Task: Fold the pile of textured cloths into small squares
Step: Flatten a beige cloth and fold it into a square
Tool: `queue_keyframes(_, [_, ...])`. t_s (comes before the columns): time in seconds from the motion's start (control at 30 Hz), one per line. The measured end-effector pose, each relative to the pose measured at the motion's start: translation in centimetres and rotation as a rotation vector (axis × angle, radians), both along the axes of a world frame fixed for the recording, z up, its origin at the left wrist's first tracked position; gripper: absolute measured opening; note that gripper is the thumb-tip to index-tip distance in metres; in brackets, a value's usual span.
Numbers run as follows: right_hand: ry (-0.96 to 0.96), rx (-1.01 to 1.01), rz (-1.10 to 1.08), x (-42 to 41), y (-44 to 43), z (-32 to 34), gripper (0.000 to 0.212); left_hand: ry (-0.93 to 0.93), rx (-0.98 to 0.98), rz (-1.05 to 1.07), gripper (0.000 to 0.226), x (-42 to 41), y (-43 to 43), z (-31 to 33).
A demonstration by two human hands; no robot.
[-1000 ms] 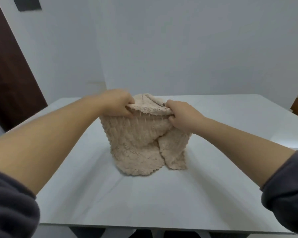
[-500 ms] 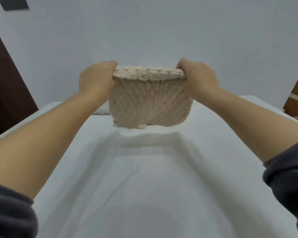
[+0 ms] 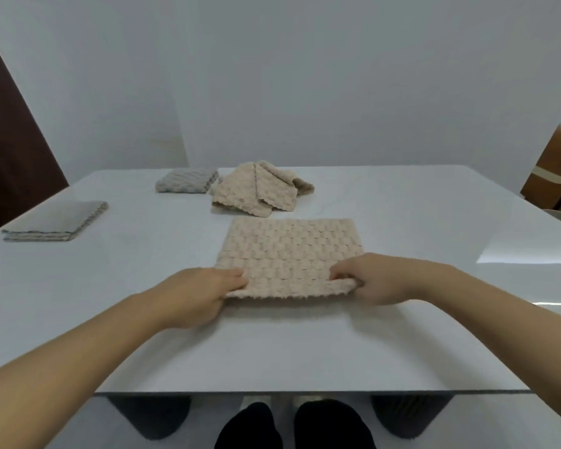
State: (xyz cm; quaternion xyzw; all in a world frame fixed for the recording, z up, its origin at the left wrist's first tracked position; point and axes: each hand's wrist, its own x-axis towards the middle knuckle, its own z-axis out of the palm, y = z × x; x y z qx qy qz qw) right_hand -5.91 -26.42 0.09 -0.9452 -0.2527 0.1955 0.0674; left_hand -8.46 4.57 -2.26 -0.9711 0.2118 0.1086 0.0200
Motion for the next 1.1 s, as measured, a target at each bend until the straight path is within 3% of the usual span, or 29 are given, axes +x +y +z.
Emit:
queue_keyframes(0.13, [0.255, -0.023, 0.050, -0.4, -0.3, 2.1, 0.044, 0.114, -0.048, -0.024, 0.062, -1.0, 0.3, 1.6])
queue_keyframes(0.2, [0.162, 0.068, -0.026, 0.4, -0.3, 2.0, 0.045, 0.054, -0.184, 0.043, 0.066, -0.4, 0.2, 2.3])
queue_keyframes(0.33, [-0.091, 0.134, -0.154, 2.7, 1.6, -0.6, 0.057, -0.175, -0.301, 0.140, 0.042, 3.1, -2.2, 1.2])
queue_keyframes(0.6, [-0.228, 0.037, -0.308, 7.8, 5.1, -6.4, 0.068, -0.066, -0.196, 0.293, 0.070, 9.0, -6.3, -4.2])
queue_keyframes(0.93, [-0.267, 0.069, -0.290, 7.6, 4.4, -6.6, 0.059, -0.064, -0.197, 0.382, 0.071, 8.2, -5.8, -4.5])
queue_keyframes(1.1, [-0.294, 0.084, -0.264, 9.1, 5.2, -5.7, 0.056, -0.151, -0.259, 0.350, 0.063, 9.7, -7.6, -3.8])
